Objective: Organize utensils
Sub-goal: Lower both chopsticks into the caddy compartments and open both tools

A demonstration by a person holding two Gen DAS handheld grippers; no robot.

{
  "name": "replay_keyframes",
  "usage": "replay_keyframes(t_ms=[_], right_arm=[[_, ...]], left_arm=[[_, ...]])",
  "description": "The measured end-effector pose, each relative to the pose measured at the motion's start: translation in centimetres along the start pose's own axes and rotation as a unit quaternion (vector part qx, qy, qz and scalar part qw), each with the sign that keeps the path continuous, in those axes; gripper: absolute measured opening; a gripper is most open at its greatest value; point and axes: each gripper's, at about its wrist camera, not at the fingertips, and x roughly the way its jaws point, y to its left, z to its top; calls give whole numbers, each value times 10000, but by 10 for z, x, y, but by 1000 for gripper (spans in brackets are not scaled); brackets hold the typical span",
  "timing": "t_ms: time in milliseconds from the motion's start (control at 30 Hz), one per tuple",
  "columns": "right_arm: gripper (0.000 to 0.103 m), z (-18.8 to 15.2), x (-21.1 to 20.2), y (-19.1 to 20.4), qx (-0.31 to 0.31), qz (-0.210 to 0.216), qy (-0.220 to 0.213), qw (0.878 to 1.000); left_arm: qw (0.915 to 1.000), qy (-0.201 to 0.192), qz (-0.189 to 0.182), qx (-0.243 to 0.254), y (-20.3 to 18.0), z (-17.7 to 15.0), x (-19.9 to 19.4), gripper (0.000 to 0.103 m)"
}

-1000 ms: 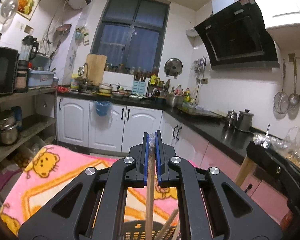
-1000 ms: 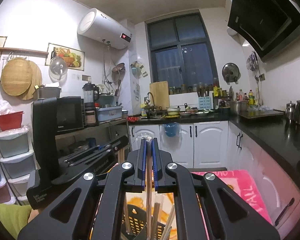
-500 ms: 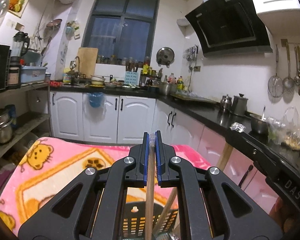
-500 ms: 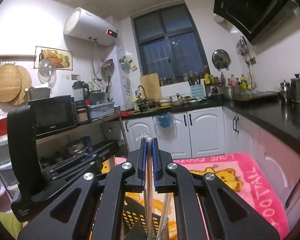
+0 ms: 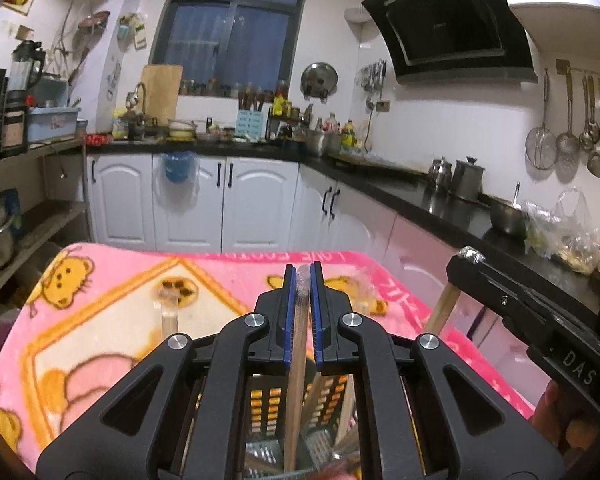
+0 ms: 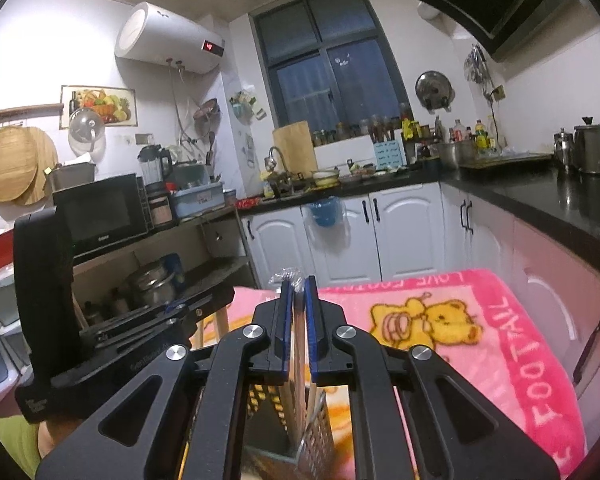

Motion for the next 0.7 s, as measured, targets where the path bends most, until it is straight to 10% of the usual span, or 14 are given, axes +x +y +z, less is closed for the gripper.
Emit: replay_keyframes(t_ms=[267, 700], right_arm=[[24, -8, -12, -3, 3, -179, 251, 9995], [43, -18, -34, -1, -39, -200, 842, 9962]], left_arm=[[9992, 377, -110, -80, 5, -7, -5, 8], [9975, 477, -519, 84, -1, -3, -35, 44]])
